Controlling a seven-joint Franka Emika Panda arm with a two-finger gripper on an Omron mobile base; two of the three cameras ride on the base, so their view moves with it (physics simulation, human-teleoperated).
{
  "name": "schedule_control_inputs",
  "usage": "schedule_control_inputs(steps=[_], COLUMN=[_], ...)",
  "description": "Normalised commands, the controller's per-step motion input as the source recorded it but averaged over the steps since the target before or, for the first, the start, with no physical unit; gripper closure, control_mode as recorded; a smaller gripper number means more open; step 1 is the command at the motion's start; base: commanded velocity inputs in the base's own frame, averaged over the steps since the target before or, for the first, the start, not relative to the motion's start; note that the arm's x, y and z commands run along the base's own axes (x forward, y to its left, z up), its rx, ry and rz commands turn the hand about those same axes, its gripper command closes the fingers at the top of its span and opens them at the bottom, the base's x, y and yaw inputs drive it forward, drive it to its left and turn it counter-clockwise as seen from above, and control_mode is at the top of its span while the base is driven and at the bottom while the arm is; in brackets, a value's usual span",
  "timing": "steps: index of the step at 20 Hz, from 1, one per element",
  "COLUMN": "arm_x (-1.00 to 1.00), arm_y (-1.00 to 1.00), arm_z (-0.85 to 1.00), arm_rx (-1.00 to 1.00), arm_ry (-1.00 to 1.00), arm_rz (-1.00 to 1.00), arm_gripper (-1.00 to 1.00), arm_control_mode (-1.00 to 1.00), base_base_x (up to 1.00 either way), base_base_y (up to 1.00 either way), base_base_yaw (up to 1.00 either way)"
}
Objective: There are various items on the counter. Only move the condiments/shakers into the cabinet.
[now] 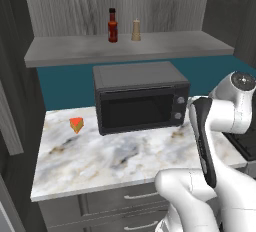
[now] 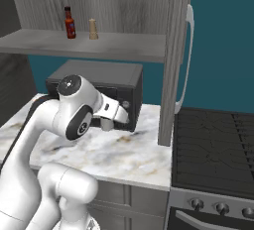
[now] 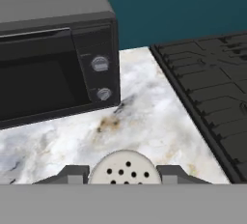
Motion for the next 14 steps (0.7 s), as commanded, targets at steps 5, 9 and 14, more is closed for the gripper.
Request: schedule_control_inputs(steps=[5, 9, 14], arm_x=[-0.06, 0.00, 0.06], arm_y=[0.01, 0.14, 0.38], arm_z=[1.00, 1.00, 0.73], arm_rx=[0.00, 0.01, 0.00], arm_ry=[-0.12, -0.15, -0.09], arm_rz=[0.00, 0.00, 0.03], arm_gripper=[1.00, 1.00, 1.00], arm_control_mode=[-1.00, -1.00, -1.00], base_base_x=[0.00, 0.00, 0.00], base_base_y=[0.00, 0.00, 0.00], base_base_yaw=[0.00, 0.00, 0.00])
